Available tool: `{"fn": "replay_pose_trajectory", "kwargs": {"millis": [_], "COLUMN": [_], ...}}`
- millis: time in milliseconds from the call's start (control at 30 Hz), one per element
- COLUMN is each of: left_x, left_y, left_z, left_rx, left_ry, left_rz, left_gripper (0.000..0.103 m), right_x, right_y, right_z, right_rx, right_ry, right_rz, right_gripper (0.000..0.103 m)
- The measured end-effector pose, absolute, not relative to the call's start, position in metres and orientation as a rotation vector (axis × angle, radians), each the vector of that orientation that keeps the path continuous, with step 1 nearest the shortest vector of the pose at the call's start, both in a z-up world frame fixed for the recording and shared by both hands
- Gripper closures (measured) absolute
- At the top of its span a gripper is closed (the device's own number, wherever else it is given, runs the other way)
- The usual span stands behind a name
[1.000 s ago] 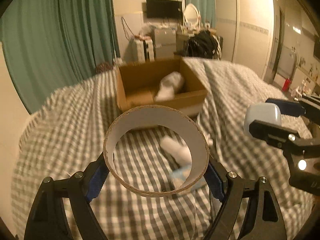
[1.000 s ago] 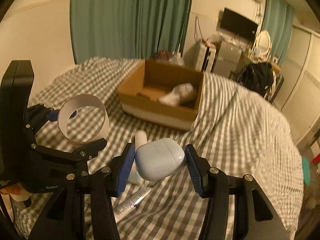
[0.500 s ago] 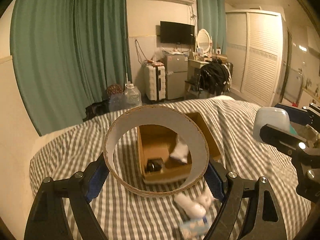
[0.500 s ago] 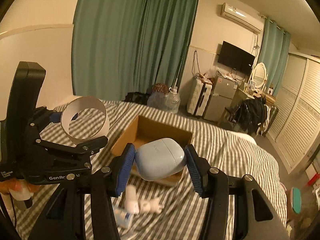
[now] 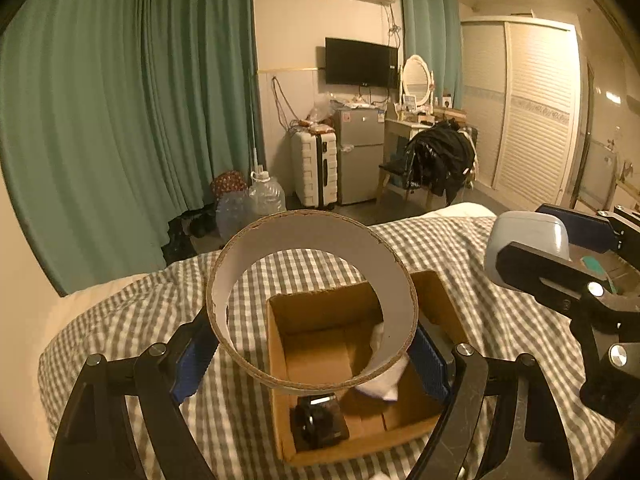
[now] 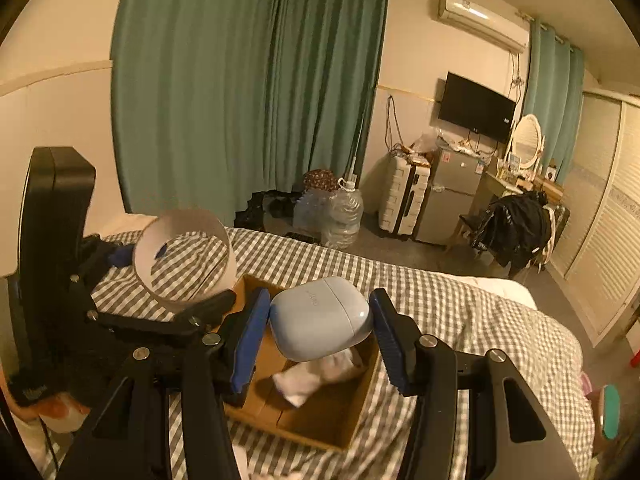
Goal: Organize objects
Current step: 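Carry the ring and case into the box and open both tools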
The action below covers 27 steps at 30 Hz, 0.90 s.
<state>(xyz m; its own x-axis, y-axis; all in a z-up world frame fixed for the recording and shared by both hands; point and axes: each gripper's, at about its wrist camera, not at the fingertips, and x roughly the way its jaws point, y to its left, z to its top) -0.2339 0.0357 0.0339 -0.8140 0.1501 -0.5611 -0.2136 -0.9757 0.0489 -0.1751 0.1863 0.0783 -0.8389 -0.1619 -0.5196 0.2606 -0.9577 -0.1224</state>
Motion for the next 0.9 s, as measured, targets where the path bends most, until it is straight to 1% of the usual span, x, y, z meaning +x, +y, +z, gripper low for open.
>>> {"fn": "replay_pose_trajectory", "kwargs": {"millis": [400, 567, 700, 833, 867, 900], "left_x": [-0.280, -0.289, -0.288, -0.287, -0.289, -0.288], "left_y": [0.047, 0.053, 0.059, 0.064, 0.065, 0.065], "left_z": [-0.058, -0.078, -0.085, -0.086, -0.085, -0.084], "left_rx": [-1.032, -1.095, -1.089, -1.094, -1.096, -1.098], "left_ry": [0.198, 0.222, 0.247, 0.252, 0.252, 0.252], "left_rz": [2.725, 2.692, 2.688, 2.667, 2.666, 2.665], "left_gripper": [0.016, 0.016, 0.016, 0.015, 0.014, 0.011], "right_x": [-0.269, -0.295, -0.307, -0.307, -0.305, -0.302], "right_y": [0.195, 0.200, 0.209, 0.212, 0.214, 0.214], "right_z": [0.006, -0.037, -0.065, -0.070, -0.067, -0.063], "right_rx": [0.964, 1.093, 1.189, 1.205, 1.179, 1.161], "right_ry": [0.224, 0.201, 0.177, 0.175, 0.149, 0.128], "right_rz": [-2.770, -2.731, -2.710, -2.723, -2.729, -2.735], "right_gripper": [0.051, 0.051, 0.051, 0.051, 0.046, 0.032]}}
